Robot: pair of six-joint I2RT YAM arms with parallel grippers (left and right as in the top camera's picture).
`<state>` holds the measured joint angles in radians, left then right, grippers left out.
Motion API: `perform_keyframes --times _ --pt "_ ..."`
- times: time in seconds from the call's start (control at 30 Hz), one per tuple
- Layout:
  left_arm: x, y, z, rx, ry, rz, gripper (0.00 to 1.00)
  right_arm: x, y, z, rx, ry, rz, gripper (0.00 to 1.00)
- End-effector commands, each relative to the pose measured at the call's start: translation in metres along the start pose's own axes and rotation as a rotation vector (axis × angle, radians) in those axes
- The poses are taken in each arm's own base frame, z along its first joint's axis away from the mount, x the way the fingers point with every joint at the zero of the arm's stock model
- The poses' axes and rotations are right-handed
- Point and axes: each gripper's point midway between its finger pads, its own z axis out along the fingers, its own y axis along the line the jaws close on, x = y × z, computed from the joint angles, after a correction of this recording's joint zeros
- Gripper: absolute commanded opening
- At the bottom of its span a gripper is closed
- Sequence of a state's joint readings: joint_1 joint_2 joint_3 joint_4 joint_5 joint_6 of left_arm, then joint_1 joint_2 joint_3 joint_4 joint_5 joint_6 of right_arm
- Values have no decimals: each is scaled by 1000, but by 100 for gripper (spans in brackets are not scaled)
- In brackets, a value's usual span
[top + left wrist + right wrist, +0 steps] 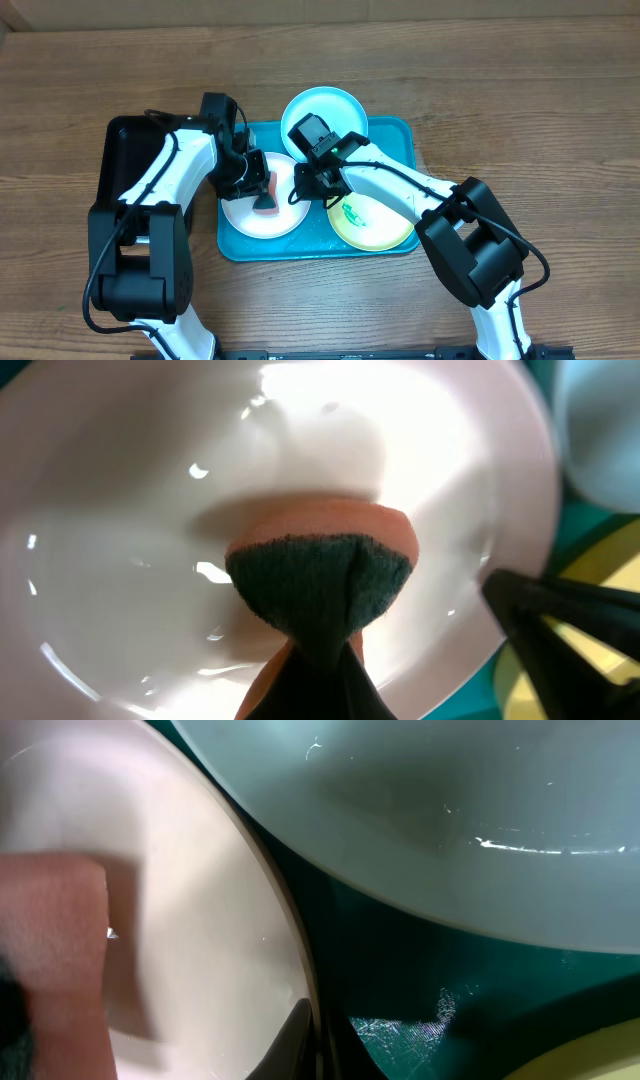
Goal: Clean dirty plates on tray and stack at the side
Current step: 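Scrub the white plate with the sponge while the right gripper holds its rim, then carry the sponge back to the black tray and release it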
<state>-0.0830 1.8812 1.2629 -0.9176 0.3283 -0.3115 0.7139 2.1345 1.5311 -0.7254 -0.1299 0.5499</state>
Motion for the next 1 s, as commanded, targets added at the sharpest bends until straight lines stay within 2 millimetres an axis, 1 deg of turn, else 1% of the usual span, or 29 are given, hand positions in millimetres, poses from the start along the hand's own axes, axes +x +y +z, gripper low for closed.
perform_keyframes --times 0.0,0.07,0.17,0.2,0.23,0.27,0.33,0.4,0.53,0.63,0.67,0.7,0.73,0.8,0.87,0.97 --pt "5 24 5 -116 16 15 4 -3 0 -8 -2 -21 0 4" --pt "7 46 7 -226 6 10 4 -3 0 -8 -2 -21 0 4" --pt "-1 73 -2 -390 -60 -80 4 -3 0 -8 -2 -21 0 4" --pt "-5 80 -7 -431 -90 -122 4 -3 0 -8 -2 -21 0 4" --pt "-8 82 -10 -448 -111 -147 4 -3 0 -8 -2 -21 0 4" --pt "-12 80 -13 -447 -128 -159 4 -3 0 -8 -2 -21 0 4" --pt "-21 69 -21 -411 -146 -159 4 -3 0 -8 -1 -20 0 4" --pt "-29 59 -35 -386 -164 -157 4 -3 0 -8 1 -18 1 4" --pt "-44 46 -73 -373 -204 -164 4 -3 -3 -8 15 -24 1 4" --pt "-57 54 -110 -406 -264 -223 4 -3 -5 -8 25 -23 2 4" --pt "-61 58 -119 -417 -284 -237 4 -3 -5 -8 26 -23 2 4" --pt "-67 70 -133 -441 -317 -266 4 -3 -6 -8 29 -25 2 4" --pt "-71 82 -141 -462 -336 -293 4 -4 -6 -8 31 -27 2 4" --pt "-75 102 -149 -490 -361 -340 4 -4 -7 -8 34 -29 2 4" --pt "-77 124 -153 -498 -373 -394 4 -4 -7 -8 34 -30 2 4" --pt "-75 151 -149 -466 -359 -470 4 -6 -8 -8 42 -39 2 4"
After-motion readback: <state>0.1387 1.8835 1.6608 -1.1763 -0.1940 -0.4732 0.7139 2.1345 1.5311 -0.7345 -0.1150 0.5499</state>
